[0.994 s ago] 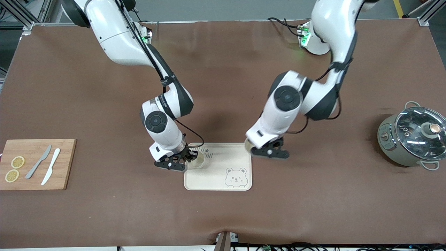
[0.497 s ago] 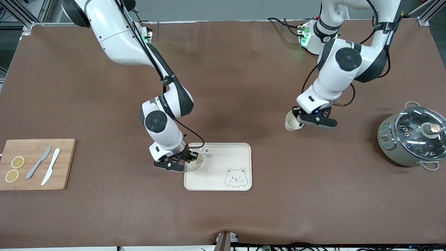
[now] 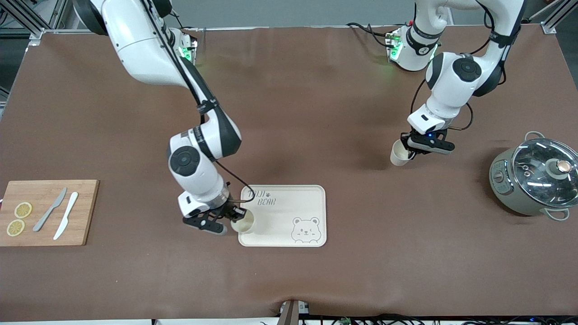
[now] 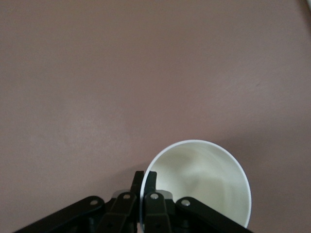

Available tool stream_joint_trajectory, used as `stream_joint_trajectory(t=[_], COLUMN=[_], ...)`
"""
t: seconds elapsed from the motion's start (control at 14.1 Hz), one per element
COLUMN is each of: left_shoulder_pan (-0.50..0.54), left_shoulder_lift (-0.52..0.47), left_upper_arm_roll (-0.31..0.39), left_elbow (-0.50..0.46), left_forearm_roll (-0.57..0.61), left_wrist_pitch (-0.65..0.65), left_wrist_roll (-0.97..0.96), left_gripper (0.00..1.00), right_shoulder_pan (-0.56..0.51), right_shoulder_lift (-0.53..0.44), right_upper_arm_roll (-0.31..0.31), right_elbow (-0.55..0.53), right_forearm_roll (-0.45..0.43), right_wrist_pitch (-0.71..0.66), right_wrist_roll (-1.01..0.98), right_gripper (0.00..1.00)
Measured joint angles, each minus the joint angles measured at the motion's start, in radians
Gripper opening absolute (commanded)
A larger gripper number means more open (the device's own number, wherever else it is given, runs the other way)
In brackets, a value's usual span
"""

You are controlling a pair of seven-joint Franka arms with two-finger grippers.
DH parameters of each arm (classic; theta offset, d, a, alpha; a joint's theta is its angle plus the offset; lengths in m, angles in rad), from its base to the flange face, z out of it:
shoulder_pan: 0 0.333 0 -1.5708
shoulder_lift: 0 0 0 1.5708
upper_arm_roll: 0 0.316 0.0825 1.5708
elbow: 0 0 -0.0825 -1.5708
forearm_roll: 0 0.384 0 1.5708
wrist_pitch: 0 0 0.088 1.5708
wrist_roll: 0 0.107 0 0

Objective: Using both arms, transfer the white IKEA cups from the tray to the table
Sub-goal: 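Carry the cup toward the cutting board while the left gripper nears the pot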

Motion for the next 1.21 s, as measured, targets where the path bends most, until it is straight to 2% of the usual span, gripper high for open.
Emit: stream_joint_trajectory(t=[0.43, 1.21], left_shoulder_pan=[0.029, 0.045], left_shoulder_lift=[0.100, 0.106], left_upper_arm_roll=[-0.001, -0.011], left_elbow=[0.000, 0.003], left_forearm_roll=[0.000, 0.000], left_wrist_pitch=[0.020, 0.034], left_wrist_roll=[-0.001, 0.000], left_gripper=[0.00, 0.00], right_shoulder_pan=[-0.143, -0.416], right_shoulder_lift=[-0.031, -0.040], right_upper_arm_roll=[-0.001, 0.000], right_elbow=[0.028, 0.025], right_forearm_roll=[0.001, 0.001], right_wrist_pitch=[-0.084, -0.140], right_wrist_roll=[-0.276, -0.791], right_gripper=[0.00, 0.00])
